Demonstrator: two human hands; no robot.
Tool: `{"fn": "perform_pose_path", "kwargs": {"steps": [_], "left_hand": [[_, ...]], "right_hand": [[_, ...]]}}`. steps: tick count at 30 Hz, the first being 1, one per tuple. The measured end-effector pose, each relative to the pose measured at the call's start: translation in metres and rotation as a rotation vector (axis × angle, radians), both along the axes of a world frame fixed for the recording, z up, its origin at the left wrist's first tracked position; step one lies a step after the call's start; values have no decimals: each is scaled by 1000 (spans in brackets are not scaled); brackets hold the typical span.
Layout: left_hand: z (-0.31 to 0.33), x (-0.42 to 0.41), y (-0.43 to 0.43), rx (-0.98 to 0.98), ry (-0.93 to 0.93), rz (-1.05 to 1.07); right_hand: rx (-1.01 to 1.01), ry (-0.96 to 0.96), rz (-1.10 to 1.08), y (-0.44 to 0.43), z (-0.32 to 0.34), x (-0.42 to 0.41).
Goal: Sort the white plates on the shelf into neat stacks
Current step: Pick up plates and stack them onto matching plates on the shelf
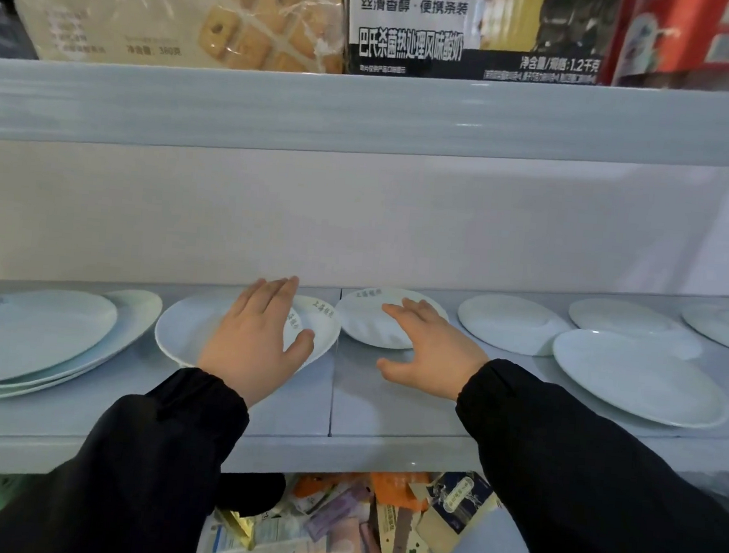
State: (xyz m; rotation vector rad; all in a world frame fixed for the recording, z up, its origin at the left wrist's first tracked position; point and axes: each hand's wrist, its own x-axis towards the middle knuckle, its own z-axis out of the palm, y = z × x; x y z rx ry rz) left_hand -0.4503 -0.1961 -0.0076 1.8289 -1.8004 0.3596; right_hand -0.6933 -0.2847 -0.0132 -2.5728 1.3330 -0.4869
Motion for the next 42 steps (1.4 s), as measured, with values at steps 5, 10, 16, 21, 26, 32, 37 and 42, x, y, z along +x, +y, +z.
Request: {"fn": "perform_pose_path", "kwargs": {"steps": [5,10,16,21,26,32,37,42], "left_hand": [[7,0,-13,-4,-24,-65],[15,8,-24,24,-24,-128],[18,19,-28,50,-42,-195],[14,29,-32,79,-47,-217],[9,24,-33,94,-73,-246],[10,5,-40,86,-56,-238],[8,-11,-49,122,-31,-187],[1,-29,-52,145,-13,-114]], "right_hand": [[6,6,-62,-1,3,3],[2,19,-112,2,17,14],[12,22,-170,8,19,30],[1,-7,-193,18,10,36],[1,-2,-198,26,2,29],[-1,-6,-204,19,3,6],[18,38,-166,-1,1,-14],[45,88,-101,-30,-4,-26]]}}
